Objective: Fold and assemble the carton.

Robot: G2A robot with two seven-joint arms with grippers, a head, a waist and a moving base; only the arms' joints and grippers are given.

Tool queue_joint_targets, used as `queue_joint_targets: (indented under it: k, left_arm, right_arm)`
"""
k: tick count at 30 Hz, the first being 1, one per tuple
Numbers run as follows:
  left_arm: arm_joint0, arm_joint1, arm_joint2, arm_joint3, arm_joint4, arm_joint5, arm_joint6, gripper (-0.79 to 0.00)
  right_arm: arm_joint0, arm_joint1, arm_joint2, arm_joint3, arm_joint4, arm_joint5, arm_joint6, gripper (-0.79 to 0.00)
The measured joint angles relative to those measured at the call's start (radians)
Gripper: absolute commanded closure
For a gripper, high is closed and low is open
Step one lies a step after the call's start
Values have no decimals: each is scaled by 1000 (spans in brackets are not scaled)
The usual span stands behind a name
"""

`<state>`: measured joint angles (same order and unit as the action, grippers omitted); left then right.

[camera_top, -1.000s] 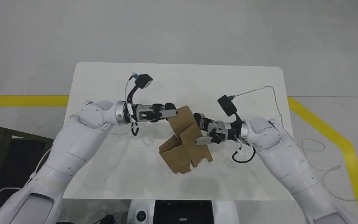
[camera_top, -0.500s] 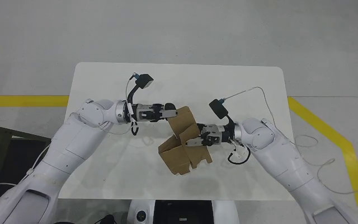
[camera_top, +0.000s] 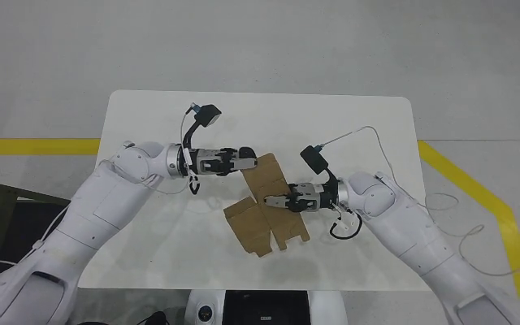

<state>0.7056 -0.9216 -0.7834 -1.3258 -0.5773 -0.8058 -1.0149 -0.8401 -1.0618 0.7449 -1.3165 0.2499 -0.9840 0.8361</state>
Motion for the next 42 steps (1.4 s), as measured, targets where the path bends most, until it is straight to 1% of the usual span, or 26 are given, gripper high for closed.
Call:
queue_joint_targets:
  k: [4, 7, 11, 15, 20, 26, 29, 35, 42]
  left_arm:
    - [-18, 8, -1, 8, -8, -34, 34, -785]
    - [-29, 14, -12, 21, 22, -78, 77, -785]
    - [-23, 27, -25, 30, 131, -156, 155, -785]
    - [3, 46, -39, 2, 228, -205, 206, -785]
    - [61, 69, -84, -41, 270, -207, 207, -785]
    - [137, 82, -125, -102, 346, -206, 211, -785]
    - [172, 83, -142, -121, 398, -207, 234, -785]
    - [219, 80, -154, -155, 470, -207, 280, -785]
    - [243, 75, -156, -165, 517, -207, 312, -785]
  right_arm:
    - [6, 2, -7, 10, 14, -3, -3, 0]
    - [7, 2, 8, 29, 19, 7, -29, 0]
    - [-6, 5, 59, 35, -36, 65, -129, 0]
    - [-37, 10, 113, 11, -124, 129, -241, 0]
    - [-84, 12, 161, -42, -210, 203, -361, 0]
    - [-119, 3, 178, -90, -242, 251, -461, 0]
    - [-124, -3, 177, -101, -243, 256, -484, 0]
    - [-131, -15, 183, -106, -247, 263, -521, 0]
    - [-132, -29, 181, -114, -232, 260, -535, 0]
